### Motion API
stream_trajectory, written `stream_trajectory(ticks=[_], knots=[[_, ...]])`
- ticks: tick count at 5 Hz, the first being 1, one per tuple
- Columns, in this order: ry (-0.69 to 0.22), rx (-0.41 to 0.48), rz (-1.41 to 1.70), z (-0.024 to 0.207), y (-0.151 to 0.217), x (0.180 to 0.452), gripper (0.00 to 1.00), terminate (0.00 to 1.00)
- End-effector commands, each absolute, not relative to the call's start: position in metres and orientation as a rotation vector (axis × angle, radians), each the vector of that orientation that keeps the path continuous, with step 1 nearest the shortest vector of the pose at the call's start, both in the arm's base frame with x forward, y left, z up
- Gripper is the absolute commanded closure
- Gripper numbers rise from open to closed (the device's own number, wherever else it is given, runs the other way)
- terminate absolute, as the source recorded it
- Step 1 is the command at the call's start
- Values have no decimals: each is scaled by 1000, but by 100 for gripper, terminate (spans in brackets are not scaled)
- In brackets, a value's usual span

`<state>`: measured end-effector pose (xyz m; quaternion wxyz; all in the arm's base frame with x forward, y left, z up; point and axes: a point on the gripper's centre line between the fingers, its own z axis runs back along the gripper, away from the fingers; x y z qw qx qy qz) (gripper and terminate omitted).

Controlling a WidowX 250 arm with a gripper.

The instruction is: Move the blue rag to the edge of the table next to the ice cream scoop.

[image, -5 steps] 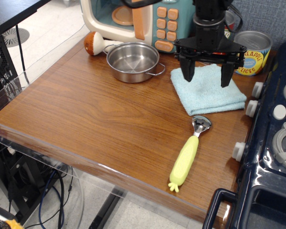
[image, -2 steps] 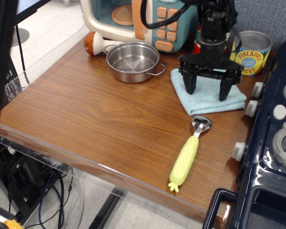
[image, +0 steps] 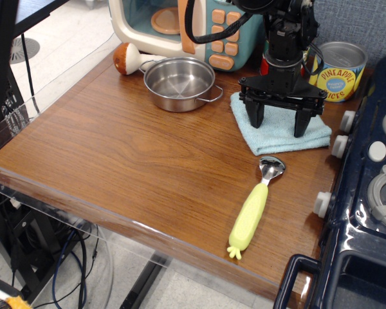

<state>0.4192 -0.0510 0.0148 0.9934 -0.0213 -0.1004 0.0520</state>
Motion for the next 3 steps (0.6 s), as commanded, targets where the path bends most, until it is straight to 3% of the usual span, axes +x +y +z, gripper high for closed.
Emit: stream_trajectory(ticks=[1, 3], knots=[[-249, -15, 176, 30, -23, 397, 0, 0], [-230, 44, 292, 20, 17, 360, 0, 0]])
